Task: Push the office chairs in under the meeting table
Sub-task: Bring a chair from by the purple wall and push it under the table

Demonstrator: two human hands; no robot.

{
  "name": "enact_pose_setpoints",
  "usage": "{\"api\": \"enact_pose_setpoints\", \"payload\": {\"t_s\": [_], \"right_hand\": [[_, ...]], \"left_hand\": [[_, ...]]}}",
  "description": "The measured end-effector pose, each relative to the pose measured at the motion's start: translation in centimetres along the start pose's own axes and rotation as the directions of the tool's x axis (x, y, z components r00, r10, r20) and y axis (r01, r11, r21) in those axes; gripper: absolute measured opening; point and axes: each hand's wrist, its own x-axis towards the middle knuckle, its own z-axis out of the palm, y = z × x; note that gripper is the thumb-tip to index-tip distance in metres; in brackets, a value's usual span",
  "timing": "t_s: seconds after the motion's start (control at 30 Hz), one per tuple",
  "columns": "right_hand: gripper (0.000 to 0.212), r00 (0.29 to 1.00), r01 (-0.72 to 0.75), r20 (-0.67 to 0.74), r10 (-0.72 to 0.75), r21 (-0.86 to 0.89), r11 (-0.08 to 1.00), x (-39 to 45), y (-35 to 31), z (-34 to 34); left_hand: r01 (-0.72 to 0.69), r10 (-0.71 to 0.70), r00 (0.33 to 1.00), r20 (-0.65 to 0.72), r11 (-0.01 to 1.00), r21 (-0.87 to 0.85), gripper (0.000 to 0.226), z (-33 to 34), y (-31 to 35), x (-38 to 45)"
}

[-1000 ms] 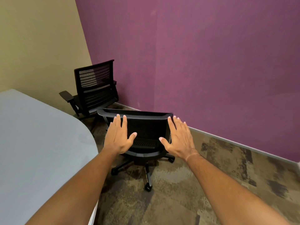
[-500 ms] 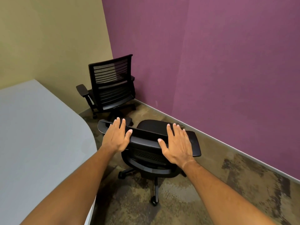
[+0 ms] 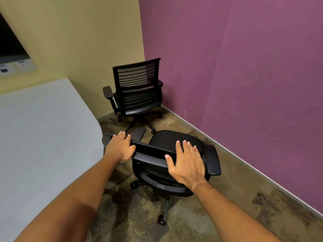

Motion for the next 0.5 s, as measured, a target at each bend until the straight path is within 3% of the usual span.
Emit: {"api": "enact_pose_setpoints", "payload": {"t_s": [0.5], "right_hand": [[0.075,0.998,0.060,0.038,-0.056,-0.116,0.991,-2.0,6.3,-2.1]], "left_hand": [[0.047,-0.047,0.999,-0.001,0.999,-0.003,0.065,1.2,6.9,-6.7]]}}
